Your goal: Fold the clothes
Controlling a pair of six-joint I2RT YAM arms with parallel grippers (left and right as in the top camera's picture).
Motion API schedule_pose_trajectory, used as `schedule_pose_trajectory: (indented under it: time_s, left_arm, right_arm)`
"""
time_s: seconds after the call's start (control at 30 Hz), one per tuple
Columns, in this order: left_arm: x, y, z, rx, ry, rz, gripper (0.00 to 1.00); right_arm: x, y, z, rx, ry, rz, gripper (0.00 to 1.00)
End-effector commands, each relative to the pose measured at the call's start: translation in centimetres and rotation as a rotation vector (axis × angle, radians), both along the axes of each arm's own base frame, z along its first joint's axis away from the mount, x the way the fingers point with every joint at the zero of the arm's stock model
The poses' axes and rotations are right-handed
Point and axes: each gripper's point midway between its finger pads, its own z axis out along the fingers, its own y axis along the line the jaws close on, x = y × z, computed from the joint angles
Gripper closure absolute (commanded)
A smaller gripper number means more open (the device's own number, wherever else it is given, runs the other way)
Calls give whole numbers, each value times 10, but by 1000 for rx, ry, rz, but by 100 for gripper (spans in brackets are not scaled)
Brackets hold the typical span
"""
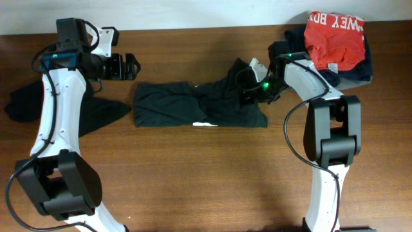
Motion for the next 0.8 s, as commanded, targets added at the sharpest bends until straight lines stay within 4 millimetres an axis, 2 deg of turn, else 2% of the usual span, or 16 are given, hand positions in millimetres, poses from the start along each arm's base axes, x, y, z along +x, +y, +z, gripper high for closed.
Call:
schedule_pose_trajectory:
  time_s: [0.0, 0.07, 0.13, 0.23, 0.4, 0.53, 0.67, 0.77]
  left_arm:
    - [-2, 2, 15, 7, -24, 8, 1]
    - [-3, 2, 14, 6, -18, 8, 1]
    - [-4, 2, 15, 6, -18, 8, 1]
    - [-4, 2, 21, 9, -31, 9, 1]
    - [-4, 11, 56, 19, -115, 26, 1]
    - [-5, 21, 86, 33, -185, 50, 1]
    - [-11, 35, 99, 51, -213, 85, 1]
    - [-14, 42, 98, 51, -201, 99, 1]
  right_arm:
    - [-7, 8, -3, 24, 16, 22, 54]
    - [-6, 4, -3, 24, 13, 14, 64]
    - [-4, -4, -3, 24, 15, -5, 80]
    - [-1, -24, -2, 24, 28, -51, 95]
    - [5, -66, 15, 24, 40, -120, 96]
    - [9, -88, 37, 22, 28, -126, 96]
    - [9, -91, 64, 20, 26, -106, 96]
    - [9, -73, 90, 19, 20, -64, 96]
